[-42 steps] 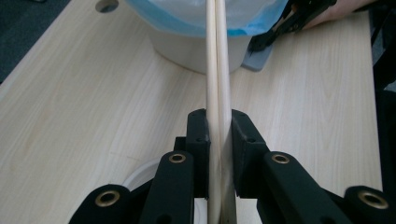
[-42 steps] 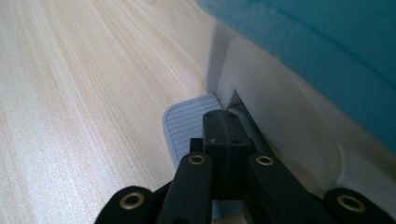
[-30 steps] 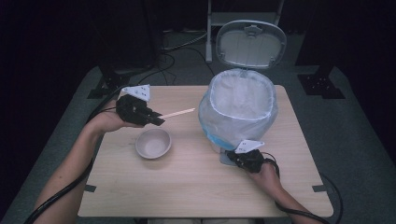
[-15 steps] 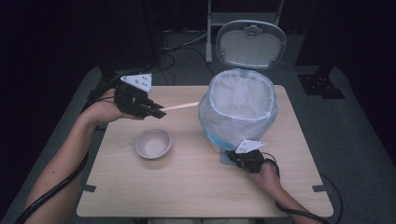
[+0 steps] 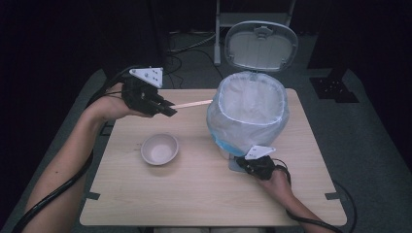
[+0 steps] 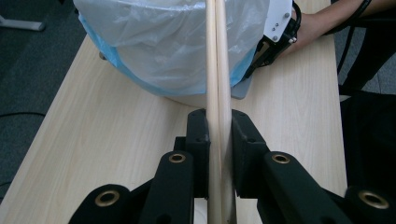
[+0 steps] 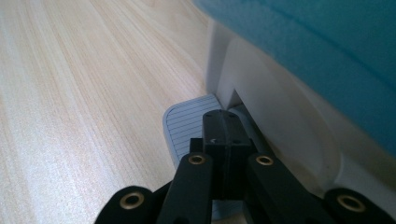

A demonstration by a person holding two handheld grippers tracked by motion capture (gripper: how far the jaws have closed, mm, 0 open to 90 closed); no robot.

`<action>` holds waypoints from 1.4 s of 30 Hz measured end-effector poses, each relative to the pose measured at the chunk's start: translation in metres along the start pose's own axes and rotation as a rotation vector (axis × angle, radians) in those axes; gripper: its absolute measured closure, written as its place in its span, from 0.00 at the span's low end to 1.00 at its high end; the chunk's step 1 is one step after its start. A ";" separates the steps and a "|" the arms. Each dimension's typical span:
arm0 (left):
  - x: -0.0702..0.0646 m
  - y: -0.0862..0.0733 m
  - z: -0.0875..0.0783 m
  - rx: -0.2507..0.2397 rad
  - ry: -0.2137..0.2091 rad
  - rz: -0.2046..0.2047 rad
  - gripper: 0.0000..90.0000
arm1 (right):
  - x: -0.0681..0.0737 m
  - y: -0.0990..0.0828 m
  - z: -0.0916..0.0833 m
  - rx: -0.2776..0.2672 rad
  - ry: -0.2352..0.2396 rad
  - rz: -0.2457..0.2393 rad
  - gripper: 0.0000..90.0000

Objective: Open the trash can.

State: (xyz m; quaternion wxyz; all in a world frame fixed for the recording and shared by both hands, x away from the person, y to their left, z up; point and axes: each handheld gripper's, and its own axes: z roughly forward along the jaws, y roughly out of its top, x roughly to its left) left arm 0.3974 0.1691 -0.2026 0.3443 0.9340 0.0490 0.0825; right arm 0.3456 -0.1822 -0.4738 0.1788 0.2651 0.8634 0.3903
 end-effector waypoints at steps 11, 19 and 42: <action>0.001 0.023 0.001 0.000 -0.007 0.028 0.89 | 0.000 0.000 0.000 -0.003 0.000 0.005 1.00; 0.006 0.042 0.007 0.019 -0.015 0.045 0.89 | 0.000 0.000 0.000 -0.002 0.001 0.004 1.00; 0.020 0.082 0.033 0.018 -0.050 0.075 0.89 | 0.000 -0.001 0.000 -0.006 0.002 0.001 1.00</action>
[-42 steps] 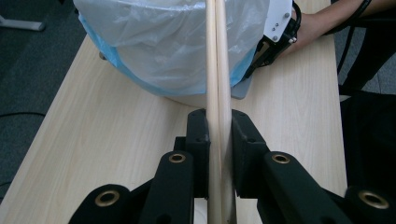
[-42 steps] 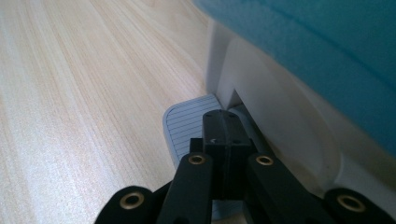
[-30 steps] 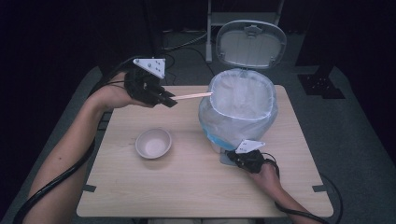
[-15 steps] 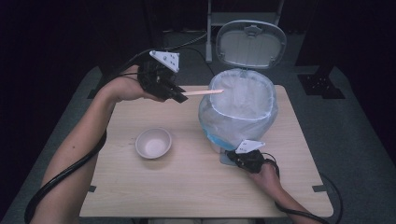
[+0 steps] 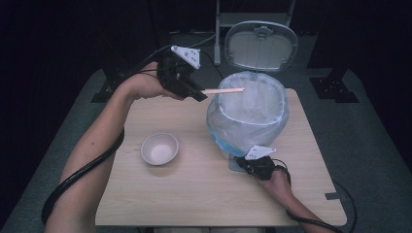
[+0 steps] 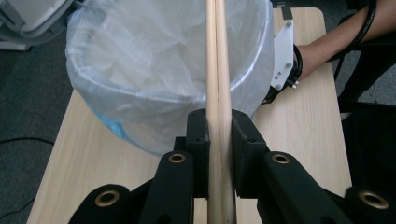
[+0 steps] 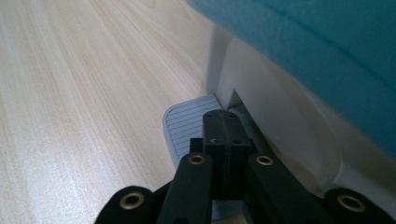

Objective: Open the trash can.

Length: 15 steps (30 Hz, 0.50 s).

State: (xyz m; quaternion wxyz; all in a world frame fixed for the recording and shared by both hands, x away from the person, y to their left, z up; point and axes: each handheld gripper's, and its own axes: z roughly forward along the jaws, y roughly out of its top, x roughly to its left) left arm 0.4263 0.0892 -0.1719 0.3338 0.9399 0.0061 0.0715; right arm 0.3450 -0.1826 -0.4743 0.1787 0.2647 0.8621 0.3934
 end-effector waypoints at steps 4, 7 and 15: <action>0.005 0.007 0.008 -0.003 -0.007 0.003 0.89 | 0.000 0.000 0.000 0.001 0.003 0.001 1.00; 0.007 0.010 0.011 0.005 -0.007 0.003 0.89 | -0.001 0.000 0.000 0.002 0.004 0.001 1.00; 0.013 0.024 0.020 0.028 0.008 -0.008 0.89 | 0.000 0.000 0.000 0.001 0.000 -0.001 1.00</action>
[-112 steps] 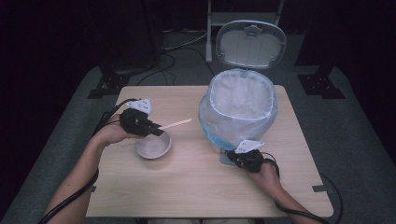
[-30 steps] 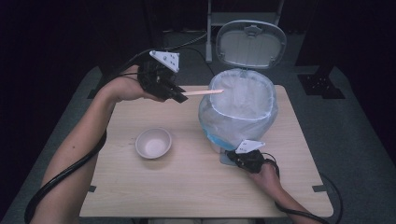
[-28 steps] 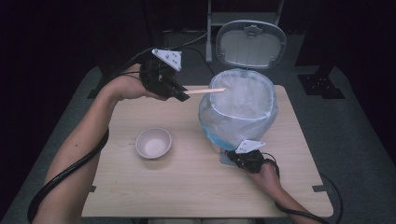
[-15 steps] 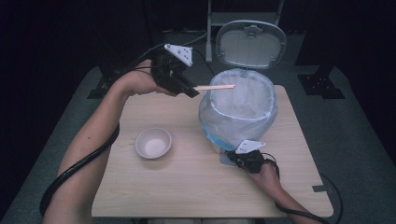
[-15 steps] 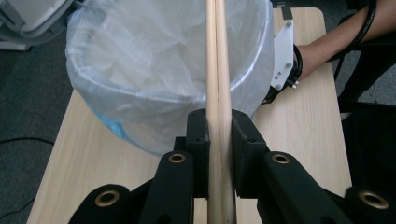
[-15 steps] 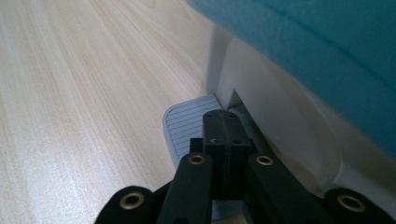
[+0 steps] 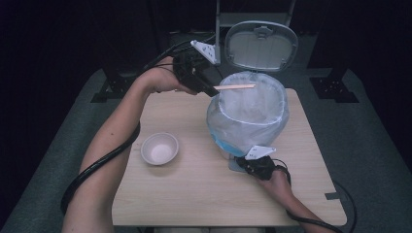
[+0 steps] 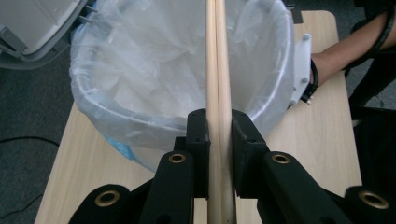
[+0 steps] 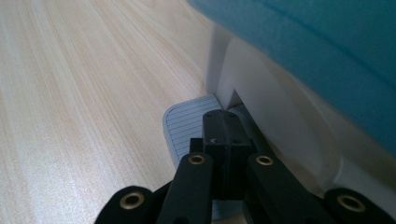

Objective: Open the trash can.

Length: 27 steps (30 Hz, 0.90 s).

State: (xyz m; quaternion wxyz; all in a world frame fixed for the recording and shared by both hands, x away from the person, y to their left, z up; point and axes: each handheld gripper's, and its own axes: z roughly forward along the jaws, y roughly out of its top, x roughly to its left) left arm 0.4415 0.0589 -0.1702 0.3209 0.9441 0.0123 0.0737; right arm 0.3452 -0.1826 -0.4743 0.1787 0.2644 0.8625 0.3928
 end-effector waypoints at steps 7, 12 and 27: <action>0.002 0.016 0.014 -0.025 -0.021 0.011 0.89 | 0.000 0.000 0.000 0.000 0.002 0.000 1.00; 0.005 0.025 0.023 -0.016 -0.028 0.012 0.89 | 0.000 0.000 0.000 -0.003 0.001 0.003 1.00; 0.021 0.049 0.049 0.005 0.003 -0.069 0.88 | 0.000 -0.001 0.000 -0.006 -0.001 0.003 1.00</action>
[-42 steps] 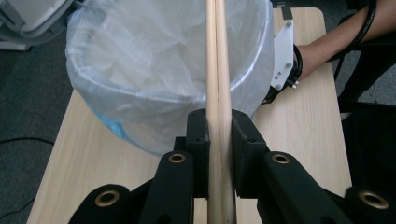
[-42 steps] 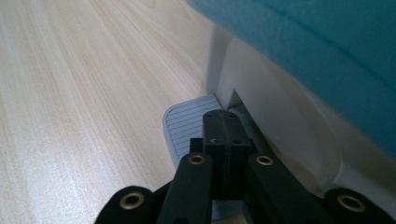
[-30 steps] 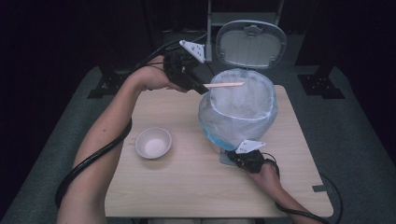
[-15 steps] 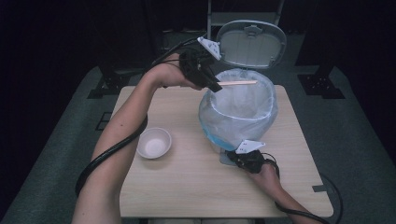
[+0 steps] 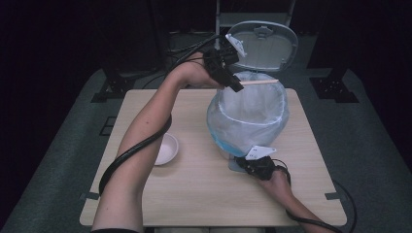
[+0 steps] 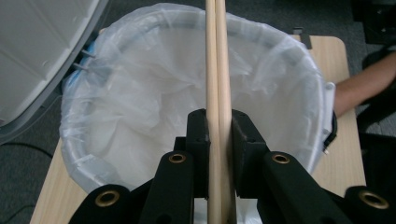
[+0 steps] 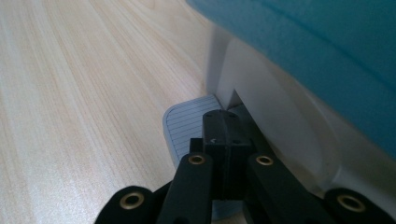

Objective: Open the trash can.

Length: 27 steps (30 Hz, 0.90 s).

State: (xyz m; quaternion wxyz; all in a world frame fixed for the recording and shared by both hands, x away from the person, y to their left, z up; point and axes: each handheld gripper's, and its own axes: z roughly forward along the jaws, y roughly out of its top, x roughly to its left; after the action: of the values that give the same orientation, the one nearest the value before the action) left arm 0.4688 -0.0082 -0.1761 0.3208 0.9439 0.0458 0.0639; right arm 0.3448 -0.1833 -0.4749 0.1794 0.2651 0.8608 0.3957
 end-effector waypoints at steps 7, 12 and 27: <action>-0.001 0.000 -0.004 -0.070 -0.002 -0.051 0.73 | 0.000 0.000 0.000 -0.001 0.000 0.002 1.00; -0.007 -0.008 -0.021 -0.111 -0.008 -0.036 0.69 | 0.000 0.000 0.000 0.002 0.000 0.003 1.00; -0.018 -0.059 -0.045 -0.175 -0.047 -0.053 0.66 | 0.000 0.001 0.000 0.007 -0.001 0.003 1.00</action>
State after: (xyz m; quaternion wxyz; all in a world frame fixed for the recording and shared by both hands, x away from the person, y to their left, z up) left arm 0.4419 0.0629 -0.1788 0.4047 0.9119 0.0575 0.0367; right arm 0.3448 -0.1823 -0.4742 0.1784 0.2673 0.8616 0.3928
